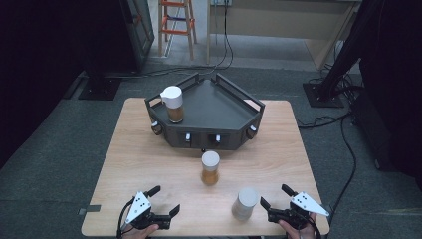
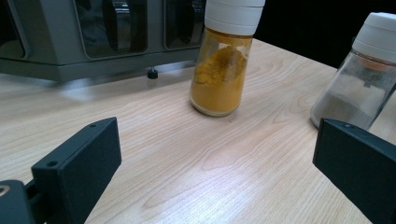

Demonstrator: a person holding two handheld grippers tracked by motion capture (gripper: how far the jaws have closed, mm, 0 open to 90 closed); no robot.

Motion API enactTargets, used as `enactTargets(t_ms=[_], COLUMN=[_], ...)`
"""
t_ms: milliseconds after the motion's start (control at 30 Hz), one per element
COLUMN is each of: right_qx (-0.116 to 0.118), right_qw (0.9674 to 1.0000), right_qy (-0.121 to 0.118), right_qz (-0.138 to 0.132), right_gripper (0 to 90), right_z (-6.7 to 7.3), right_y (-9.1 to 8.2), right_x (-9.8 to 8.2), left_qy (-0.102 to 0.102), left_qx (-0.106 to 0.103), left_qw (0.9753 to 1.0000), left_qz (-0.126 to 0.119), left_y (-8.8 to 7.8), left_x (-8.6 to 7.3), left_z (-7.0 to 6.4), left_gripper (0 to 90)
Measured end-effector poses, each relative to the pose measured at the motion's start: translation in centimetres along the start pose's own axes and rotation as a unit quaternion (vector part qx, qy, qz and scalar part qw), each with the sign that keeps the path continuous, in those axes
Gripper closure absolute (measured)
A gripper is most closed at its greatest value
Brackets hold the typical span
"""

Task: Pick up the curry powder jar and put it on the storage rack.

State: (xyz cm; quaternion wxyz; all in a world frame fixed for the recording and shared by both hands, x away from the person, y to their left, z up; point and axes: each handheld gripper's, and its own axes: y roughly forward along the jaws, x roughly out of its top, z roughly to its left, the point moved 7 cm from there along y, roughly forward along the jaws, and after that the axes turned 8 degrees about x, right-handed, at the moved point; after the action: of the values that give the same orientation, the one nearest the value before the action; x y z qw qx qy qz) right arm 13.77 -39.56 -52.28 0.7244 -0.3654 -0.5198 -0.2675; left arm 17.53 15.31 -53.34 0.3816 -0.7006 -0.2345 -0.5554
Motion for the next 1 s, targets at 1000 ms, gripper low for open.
enactTargets(t_ms=[1000], right_qx=[0.014], right_qw=[0.9996], right_qy=[-0.020], right_qz=[-0.017], right_gripper=[0.0], right_z=[0.7], right_y=[-0.4], right_x=[2.6], left_qy=[-0.001], left_qx=[0.002], left_qw=[1.0000], left_qz=[-0.002], left_y=[-0.6], left_x=[-0.3], left_z=[0.0], left_gripper=[0.9])
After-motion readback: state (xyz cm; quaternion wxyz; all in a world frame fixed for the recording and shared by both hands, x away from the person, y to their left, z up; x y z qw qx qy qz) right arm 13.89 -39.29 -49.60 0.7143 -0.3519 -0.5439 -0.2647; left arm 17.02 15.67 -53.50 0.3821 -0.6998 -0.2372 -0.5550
